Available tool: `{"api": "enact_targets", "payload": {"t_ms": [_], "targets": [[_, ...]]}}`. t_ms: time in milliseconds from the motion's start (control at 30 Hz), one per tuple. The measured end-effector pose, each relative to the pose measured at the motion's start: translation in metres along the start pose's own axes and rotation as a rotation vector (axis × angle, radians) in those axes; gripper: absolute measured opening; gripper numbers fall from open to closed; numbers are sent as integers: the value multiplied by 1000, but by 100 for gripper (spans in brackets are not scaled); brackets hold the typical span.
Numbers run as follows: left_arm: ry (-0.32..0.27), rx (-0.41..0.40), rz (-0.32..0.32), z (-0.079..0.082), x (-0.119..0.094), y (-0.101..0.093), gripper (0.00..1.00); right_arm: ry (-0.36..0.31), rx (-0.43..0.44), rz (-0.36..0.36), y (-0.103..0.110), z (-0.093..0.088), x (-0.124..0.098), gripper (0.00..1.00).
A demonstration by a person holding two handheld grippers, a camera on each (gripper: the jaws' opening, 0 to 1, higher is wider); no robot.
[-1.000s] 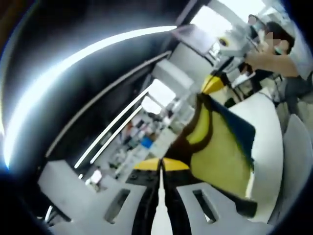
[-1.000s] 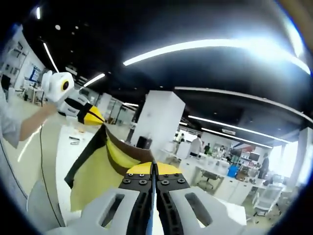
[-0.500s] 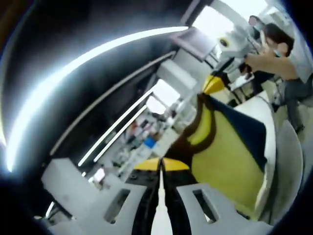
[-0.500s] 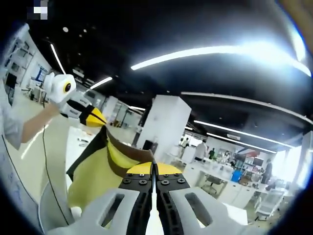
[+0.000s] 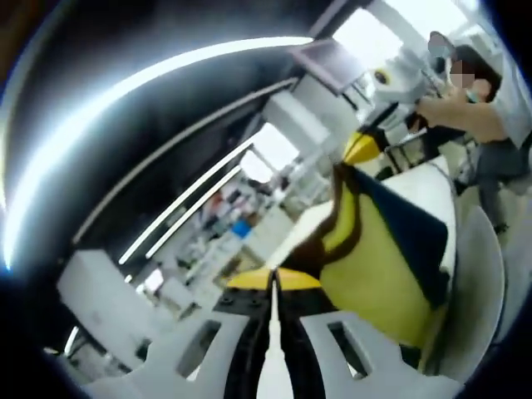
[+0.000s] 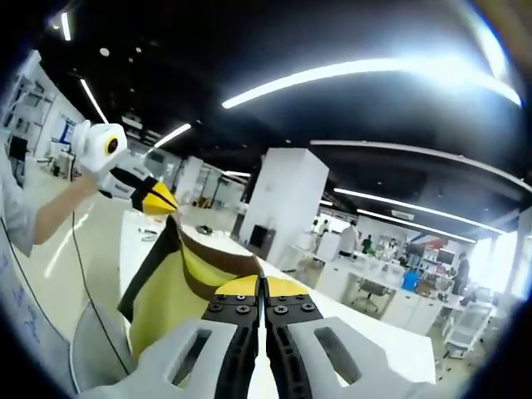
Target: Fold the garment on the visible template until the final outline fits inside the template.
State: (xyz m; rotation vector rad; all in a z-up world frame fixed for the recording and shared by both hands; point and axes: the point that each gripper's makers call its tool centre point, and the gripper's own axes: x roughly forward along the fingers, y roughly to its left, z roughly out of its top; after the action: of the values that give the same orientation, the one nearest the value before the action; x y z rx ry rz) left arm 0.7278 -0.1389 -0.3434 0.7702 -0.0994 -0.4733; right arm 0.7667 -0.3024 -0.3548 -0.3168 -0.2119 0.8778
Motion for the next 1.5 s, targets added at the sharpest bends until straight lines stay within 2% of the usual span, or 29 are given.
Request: {"api": "enact_targets", "payload": {"t_ms": [233,867,1200,1367,1500], "targets": [[27,-23,-36,-18,19,-4,0,54,44,-13,-13,-32,16,1],[102,-63,-82,-77,79,6,0,136,114,-10,-42,-89,70,1],[134,-123,-102,-115,118,14,0,181,136,-11,-58,-119,104,1],[175,-83,-98,-136,137,13,0,207,157,-15,-65,-139,120,1],[178,-103,-101,-150,154,15,0,234,175,-25,-72,-157,130,1]]}}
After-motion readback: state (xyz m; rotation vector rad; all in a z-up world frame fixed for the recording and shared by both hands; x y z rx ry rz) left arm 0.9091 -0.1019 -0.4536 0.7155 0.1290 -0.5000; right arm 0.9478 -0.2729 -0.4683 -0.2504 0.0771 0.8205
